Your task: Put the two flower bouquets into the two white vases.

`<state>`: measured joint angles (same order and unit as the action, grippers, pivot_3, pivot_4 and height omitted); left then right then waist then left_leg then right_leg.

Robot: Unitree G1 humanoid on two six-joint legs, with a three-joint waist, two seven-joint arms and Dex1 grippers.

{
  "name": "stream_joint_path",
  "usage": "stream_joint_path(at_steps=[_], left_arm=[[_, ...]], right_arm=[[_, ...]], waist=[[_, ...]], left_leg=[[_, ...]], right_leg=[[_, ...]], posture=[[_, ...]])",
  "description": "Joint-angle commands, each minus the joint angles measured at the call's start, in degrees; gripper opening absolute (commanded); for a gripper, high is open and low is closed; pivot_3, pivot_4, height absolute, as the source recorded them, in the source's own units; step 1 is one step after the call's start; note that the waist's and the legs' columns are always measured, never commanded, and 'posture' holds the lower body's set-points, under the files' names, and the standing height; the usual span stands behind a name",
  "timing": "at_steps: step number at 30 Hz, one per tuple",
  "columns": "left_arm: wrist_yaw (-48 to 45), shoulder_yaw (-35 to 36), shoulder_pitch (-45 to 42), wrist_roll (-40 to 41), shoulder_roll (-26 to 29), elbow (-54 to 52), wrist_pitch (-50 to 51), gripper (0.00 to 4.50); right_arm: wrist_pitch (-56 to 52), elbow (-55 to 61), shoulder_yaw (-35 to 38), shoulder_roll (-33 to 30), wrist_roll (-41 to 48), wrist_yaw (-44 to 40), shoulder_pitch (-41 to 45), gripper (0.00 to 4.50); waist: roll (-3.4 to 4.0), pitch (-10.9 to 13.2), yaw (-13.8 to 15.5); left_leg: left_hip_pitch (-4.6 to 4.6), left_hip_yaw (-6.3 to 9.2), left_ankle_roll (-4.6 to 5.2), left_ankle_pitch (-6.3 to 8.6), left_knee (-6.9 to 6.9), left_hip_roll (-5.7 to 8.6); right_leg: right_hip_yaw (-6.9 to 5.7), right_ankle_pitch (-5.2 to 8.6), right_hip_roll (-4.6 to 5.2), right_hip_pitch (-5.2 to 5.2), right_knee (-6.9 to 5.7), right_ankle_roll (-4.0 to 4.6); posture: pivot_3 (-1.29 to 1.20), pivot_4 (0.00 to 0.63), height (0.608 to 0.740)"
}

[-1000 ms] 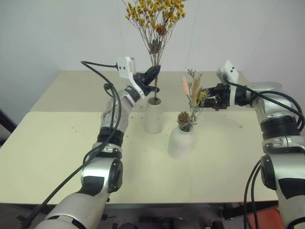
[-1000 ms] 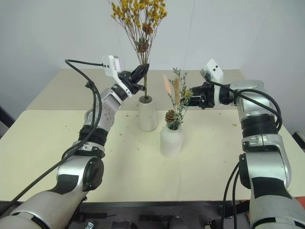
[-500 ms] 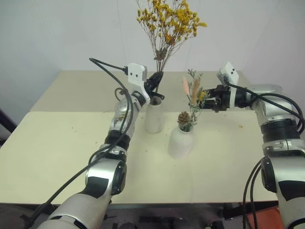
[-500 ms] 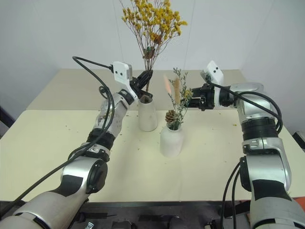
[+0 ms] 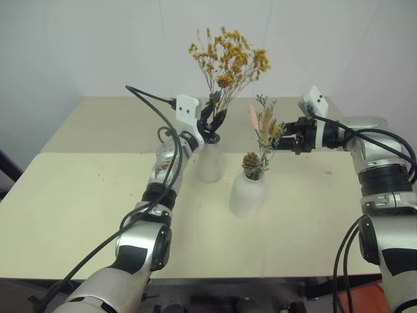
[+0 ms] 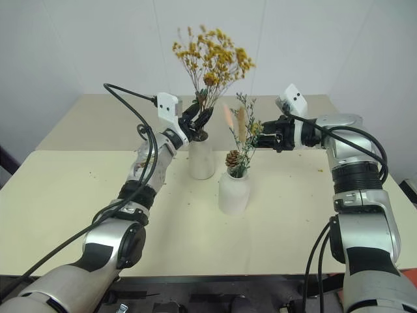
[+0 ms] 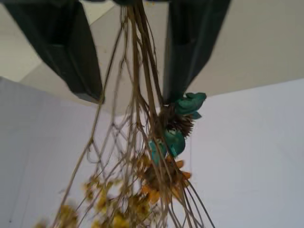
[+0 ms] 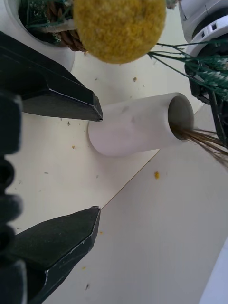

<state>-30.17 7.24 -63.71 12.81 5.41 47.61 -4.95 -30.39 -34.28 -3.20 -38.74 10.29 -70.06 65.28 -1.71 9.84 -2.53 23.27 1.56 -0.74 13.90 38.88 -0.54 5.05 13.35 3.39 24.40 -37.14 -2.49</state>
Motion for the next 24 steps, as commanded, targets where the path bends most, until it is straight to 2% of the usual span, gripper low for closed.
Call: stream_joint_path(at_steps=[1, 4, 5, 9, 16, 24], left_arm=[[0.4, -0.8, 1.5, 0.1, 1.5, -8.8, 3.6, 3.28], [-0.1, -1.7, 5.7, 0.6, 3.0, -17.5, 8.4, 4.27], [-0.2, -1.9, 7.1, 1.0, 3.5, -20.4, 9.9, 4.45], [1.0, -1.7, 10.4, 2.3, 4.9, -27.9, 16.0, 4.45], [3.2, -1.1, 13.1, 3.7, 5.2, -33.4, 22.7, 4.45], [4.7, 0.5, 7.9, 4.8, 6.3, -25.5, 28.0, 4.45]], right_arm=[[1.0, 1.0, 1.1, -0.6, 0.7, -0.2, 0.8, 3.46], [1.5, 0.3, 0.8, -0.4, 0.4, -0.2, 1.1, 3.46], [1.7, 0.0, 0.8, -0.3, 0.4, -0.2, 1.2, 3.46], [2.8, -1.4, 0.5, 0.1, 0.1, -0.2, 1.9, 3.46], [4.3, -3.7, 0.1, 1.0, -0.3, -0.2, 3.1, 3.46], [4.6, -3.9, 0.2, 1.2, -0.2, -0.2, 3.0, 3.46]], waist=[[0.00, 0.0, 0.0], [0.00, 0.0, -0.1], [0.00, 0.0, -0.1], [0.00, 0.0, 0.1], [0.00, 0.0, 0.1], [0.00, 0.0, 0.1]], left_leg=[[0.00, 0.00, 0.00, 0.00, 0.00, 0.00], [-0.02, 0.00, 0.00, 0.00, 0.01, -0.01], [-0.02, 0.00, 0.00, 0.00, 0.00, -0.02], [-0.02, 0.01, 0.00, 0.00, 0.02, -0.03], [-0.02, 0.01, 0.00, 0.00, 0.02, -0.03], [-0.05, 0.01, 0.00, 0.00, 0.02, -0.02]], right_leg=[[0.00, 0.00, 0.00, 0.00, 0.00, 0.00], [0.01, 0.00, 0.00, -0.01, 0.00, 0.00], [0.01, 0.00, 0.00, 0.00, -0.01, 0.00], [0.01, 0.00, 0.00, -0.01, -0.01, 0.00], [0.00, 0.00, 0.01, -0.02, -0.01, 0.00], [0.00, 0.00, 0.01, -0.02, 0.01, 0.01]], posture=[[0.00, 0.150, 0.740], [0.00, 0.150, 0.740], [0.00, 0.150, 0.740], [0.00, 0.150, 0.740], [0.00, 0.150, 0.740], [0.00, 0.150, 0.740]])
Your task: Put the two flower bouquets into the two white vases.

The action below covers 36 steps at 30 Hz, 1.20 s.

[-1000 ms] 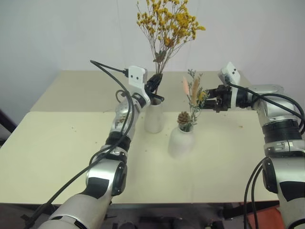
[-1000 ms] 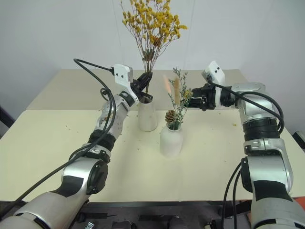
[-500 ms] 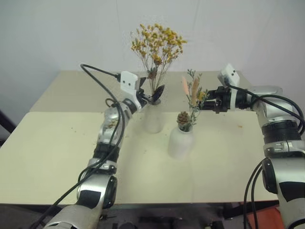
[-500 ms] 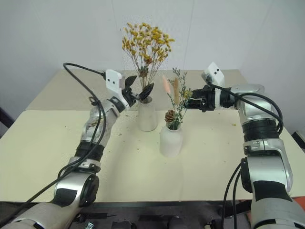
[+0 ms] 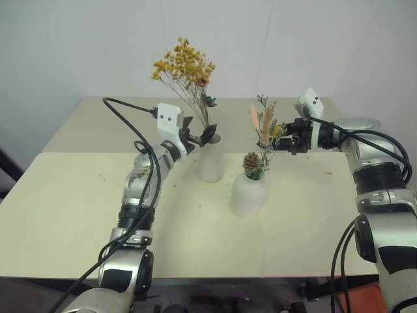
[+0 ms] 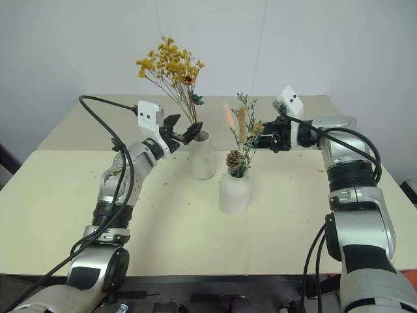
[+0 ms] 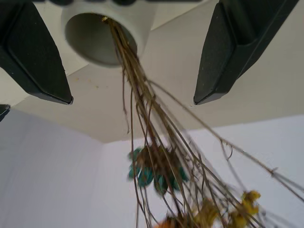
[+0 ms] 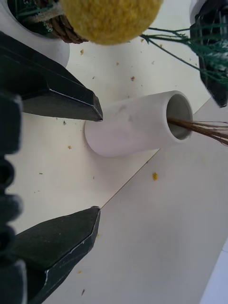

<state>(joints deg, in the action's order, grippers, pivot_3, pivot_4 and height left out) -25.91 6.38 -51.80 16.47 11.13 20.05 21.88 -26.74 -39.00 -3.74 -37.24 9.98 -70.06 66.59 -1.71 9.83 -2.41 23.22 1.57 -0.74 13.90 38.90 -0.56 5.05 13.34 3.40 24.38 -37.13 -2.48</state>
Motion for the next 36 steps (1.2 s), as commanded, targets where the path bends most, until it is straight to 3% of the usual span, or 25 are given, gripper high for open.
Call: stream_joint_path(at_steps=[1, 9, 15, 25, 36], left_arm=[[0.6, 1.7, -5.3, 1.2, 0.7, 4.3, 1.4, 4.45], [-2.4, 5.0, -15.9, 2.6, 0.2, 22.4, -3.2, 4.45], [-7.2, 5.2, -18.4, 3.1, -0.1, 26.2, -5.7, 4.45], [-16.9, 2.9, -10.3, 6.3, 0.8, 11.1, -0.8, 4.45], [-15.5, -1.7, 0.0, 4.1, 7.0, -5.4, 7.9, 4.45]], right_arm=[[0.9, 0.9, 0.8, -0.4, 0.1, -0.1, 1.7, 3.46], [0.2, 2.7, 1.5, -1.1, 0.6, 0.4, 0.8, 3.46], [-0.5, 4.5, 1.9, -1.7, 1.0, 0.8, -0.1, 3.46], [-1.3, 6.2, 2.3, -2.1, 1.4, 1.4, -1.3, 3.46], [-1.2, 6.0, 2.0, -1.7, 1.4, 1.5, -1.9, 3.46]], waist=[[0.00, 0.0, 0.0], [0.00, 0.0, 0.0], [0.00, 0.0, -0.2], [0.00, 0.0, -0.2], [0.00, 0.0, -0.2]], left_leg=[[0.00, 0.00, 0.00, 0.00, 0.00, 0.00], [0.04, 0.00, 0.00, 0.00, -0.02, 0.02], [0.04, 0.00, 0.00, 0.00, -0.03, 0.02], [0.03, 0.00, 0.00, 0.00, -0.03, 0.01], [0.02, 0.00, 0.00, 0.00, -0.02, -0.02]], right_leg=[[0.00, 0.00, 0.00, 0.00, 0.00, 0.00], [-0.03, 0.00, 0.00, 0.00, 0.01, 0.00], [-0.03, 0.00, 0.00, 0.01, 0.00, 0.00], [0.00, 0.00, 0.00, 0.00, -0.02, 0.00], [0.00, 0.00, 0.00, 0.01, -0.02, 0.00]], posture=[[0.00, 0.150, 0.740], [0.00, 0.150, 0.740], [0.00, 0.150, 0.740], [0.00, 0.150, 0.740], [0.00, 0.150, 0.740]])
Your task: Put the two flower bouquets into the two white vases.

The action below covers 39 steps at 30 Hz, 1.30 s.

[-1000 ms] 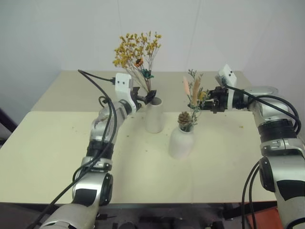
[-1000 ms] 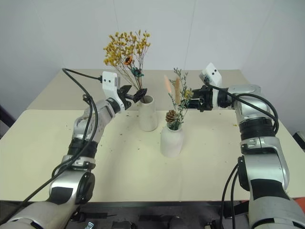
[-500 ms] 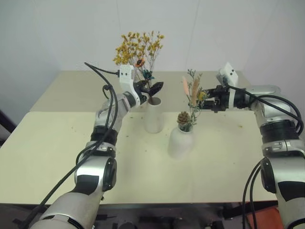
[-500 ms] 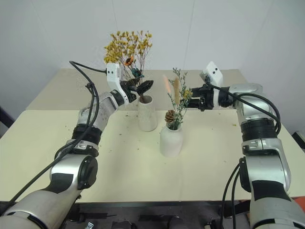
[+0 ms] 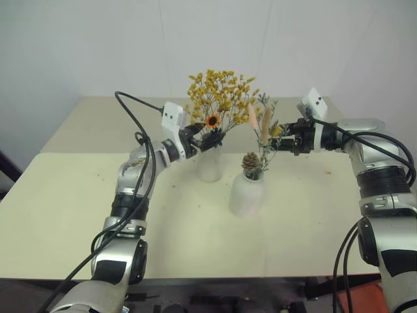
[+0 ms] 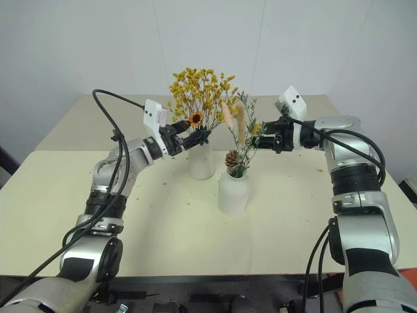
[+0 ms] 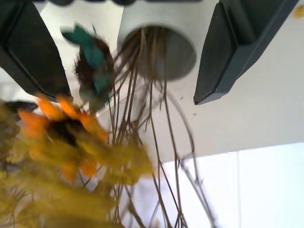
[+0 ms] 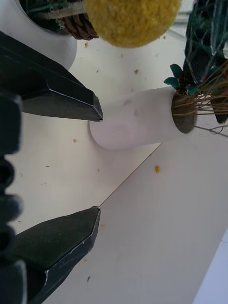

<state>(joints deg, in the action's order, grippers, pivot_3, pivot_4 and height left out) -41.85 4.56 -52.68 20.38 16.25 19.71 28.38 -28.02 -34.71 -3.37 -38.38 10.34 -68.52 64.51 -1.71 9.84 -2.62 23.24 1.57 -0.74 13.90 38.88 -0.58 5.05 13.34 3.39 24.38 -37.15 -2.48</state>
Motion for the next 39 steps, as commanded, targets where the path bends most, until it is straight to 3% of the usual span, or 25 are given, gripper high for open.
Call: stream_joint_path(at_steps=[1, 7, 19, 30, 39], left_arm=[[0.9, 0.5, 1.5, 0.3, 2.5, -5.9, 1.8, 4.45], [1.5, 1.9, 3.5, 1.8, 5.6, -10.4, 3.8, 4.45], [-10.8, 2.3, 14.0, 7.8, 16.0, -23.8, 3.1, 4.45], [-18.2, 4.5, 20.0, 11.3, 23.8, -29.7, 1.5, 4.45], [-19.5, 8.5, 24.9, 15.2, 28.1, -34.8, 2.5, 4.45]], right_arm=[[0.1, 1.7, 1.6, -0.6, 1.1, 0.0, 0.0, 3.46], [0.0, 2.2, 1.9, -1.0, 1.1, 0.3, -0.5, 3.46], [-4.5, 13.9, 6.2, -8.2, 3.3, 1.5, -9.0, 3.46], [-14.1, 39.4, 18.4, -14.7, 12.2, 5.9, -28.5, 3.46], [-19.7, 55.7, 30.2, -14.1, 19.9, 13.3, -42.6, 3.46]], waist=[[0.00, 0.0, 0.0], [0.00, 0.0, 0.1], [0.02, 0.0, 0.2], [0.02, 0.0, 0.2], [0.02, 0.0, 0.2]], left_leg=[[-0.01, 0.00, 0.00, 0.00, 0.00, 0.00], [-0.01, 0.00, 0.00, 0.00, 0.01, -0.01], [-0.03, -0.02, 0.00, 0.00, 0.02, -0.04], [-0.12, -0.05, 0.00, 0.00, 0.02, -0.09], [-0.15, -0.07, 0.01, 0.00, 0.04, -0.14]], right_leg=[[0.00, 0.00, 0.00, 0.00, 0.00, 0.00], [-0.01, 0.00, 0.00, 0.00, 0.01, 0.00], [-0.01, 0.00, 0.00, -0.02, 0.07, 0.00], [0.01, 0.01, -0.05, -0.10, 0.07, 0.01], [0.01, 0.03, -0.10, -0.16, 0.09, 0.00]], posture=[[0.00, 0.150, 0.740], [0.00, 0.150, 0.740], [0.00, 0.150, 0.740], [0.00, 0.150, 0.740], [0.00, 0.150, 0.740]])
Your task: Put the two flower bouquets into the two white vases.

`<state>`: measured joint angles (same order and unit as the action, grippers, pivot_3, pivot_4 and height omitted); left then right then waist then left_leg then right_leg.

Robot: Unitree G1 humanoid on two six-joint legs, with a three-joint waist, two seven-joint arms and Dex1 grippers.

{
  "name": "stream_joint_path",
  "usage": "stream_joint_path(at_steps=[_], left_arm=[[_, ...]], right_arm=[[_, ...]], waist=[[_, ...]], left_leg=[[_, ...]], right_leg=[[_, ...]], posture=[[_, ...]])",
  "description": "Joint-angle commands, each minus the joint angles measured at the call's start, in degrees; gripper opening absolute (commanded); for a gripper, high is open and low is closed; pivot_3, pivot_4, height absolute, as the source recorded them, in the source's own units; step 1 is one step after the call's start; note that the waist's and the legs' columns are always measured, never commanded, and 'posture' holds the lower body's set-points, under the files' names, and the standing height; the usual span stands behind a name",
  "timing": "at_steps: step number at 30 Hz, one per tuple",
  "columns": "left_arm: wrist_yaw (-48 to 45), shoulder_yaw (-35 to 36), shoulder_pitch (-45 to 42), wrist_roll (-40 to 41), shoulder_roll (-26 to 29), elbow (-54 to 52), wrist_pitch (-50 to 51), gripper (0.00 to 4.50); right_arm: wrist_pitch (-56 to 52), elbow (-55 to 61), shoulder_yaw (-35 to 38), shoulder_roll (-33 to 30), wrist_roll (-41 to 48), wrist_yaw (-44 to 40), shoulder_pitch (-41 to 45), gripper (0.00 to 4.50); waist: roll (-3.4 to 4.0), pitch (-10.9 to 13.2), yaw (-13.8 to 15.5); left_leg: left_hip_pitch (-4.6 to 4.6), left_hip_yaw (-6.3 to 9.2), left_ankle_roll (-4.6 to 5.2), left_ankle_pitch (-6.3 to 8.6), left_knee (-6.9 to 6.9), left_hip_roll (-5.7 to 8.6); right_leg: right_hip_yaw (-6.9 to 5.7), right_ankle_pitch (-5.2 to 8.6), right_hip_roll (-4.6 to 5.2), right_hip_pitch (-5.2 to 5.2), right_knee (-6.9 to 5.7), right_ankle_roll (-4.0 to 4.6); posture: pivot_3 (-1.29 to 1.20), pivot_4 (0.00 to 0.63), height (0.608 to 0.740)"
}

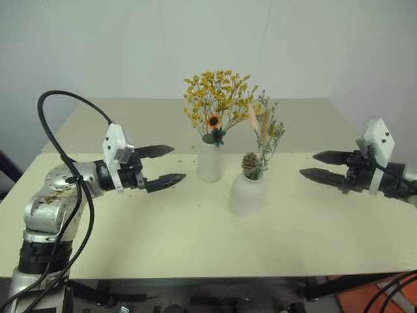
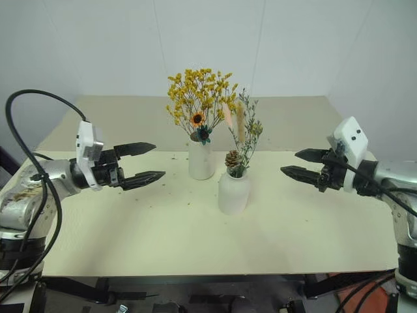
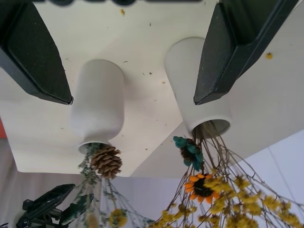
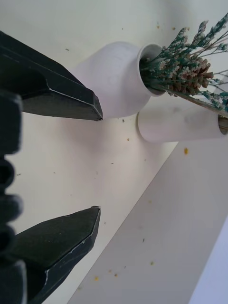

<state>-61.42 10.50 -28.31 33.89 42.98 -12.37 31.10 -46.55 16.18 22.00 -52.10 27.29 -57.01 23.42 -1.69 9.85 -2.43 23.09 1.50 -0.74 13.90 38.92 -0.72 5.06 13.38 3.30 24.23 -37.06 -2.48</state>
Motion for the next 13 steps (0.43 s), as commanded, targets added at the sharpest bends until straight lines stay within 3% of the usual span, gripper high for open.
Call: stream_joint_path(at_steps=[1, 13], left_arm=[[0.4, 2.7, 0.9, 1.8, 1.7, -3.0, -0.1, 4.45], [1.9, 2.4, 1.4, 3.1, 2.5, -3.9, 0.1, 4.45]], right_arm=[[-1.3, 5.7, 5.7, -0.6, 3.7, 2.1, -2.6, 3.46], [-0.9, 8.9, 8.4, -1.3, 7.3, 5.7, -8.8, 3.46]], waist=[[0.00, 0.0, 0.0], [-0.01, 0.0, -0.1]], left_leg=[[-0.01, 0.00, 0.00, 0.00, 0.00, 0.00], [-0.10, -0.04, 0.00, 0.00, -0.01, -0.02]], right_leg=[[0.00, 0.00, 0.00, -0.02, 0.00, 0.00], [0.02, 0.02, -0.04, -0.10, 0.03, -0.01]], posture=[[0.00, 0.150, 0.740], [0.00, 0.150, 0.740]])
